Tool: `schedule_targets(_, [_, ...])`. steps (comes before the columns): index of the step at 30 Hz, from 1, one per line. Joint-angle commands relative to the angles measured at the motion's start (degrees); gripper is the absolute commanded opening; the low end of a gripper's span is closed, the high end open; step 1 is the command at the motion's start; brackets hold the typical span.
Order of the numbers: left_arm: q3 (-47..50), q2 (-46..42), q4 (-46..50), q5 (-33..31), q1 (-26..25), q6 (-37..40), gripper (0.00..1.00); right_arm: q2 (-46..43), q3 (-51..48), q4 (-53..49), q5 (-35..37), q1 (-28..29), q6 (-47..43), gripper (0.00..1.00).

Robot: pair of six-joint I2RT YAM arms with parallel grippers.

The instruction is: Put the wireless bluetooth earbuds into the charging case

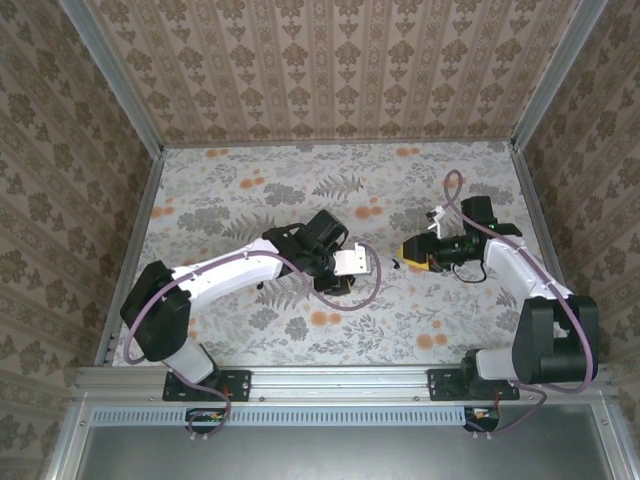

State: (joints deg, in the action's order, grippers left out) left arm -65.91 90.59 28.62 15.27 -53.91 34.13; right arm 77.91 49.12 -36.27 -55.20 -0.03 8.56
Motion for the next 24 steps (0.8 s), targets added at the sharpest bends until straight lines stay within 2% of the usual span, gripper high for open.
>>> schedule_targets(1, [1.79,-2.30,-3.80,2.12,0.13,5.89,0.36,0.99,-0.67,-0.45,-6.27,3.53,-2.19,0.49])
schedule_targets(5, [2.76,-3.05,-5.21,1.88,0.03,6.13,0.36,0.89,-3.18,4.14,-7.73,7.94,0.68,0.47])
schedule_targets(16, [2.92,-3.75,-6.17,3.25,-0.62,5.60,0.36,-0.65,-6.21,15.77,-8.34,13.06,8.31,0.48])
schedule_targets(24, [3.45,-4.93,-7.21,3.89,-0.86,4.73,0.36,0.83,-5.35,20.54,-9.35,16.08,9.89,0.48])
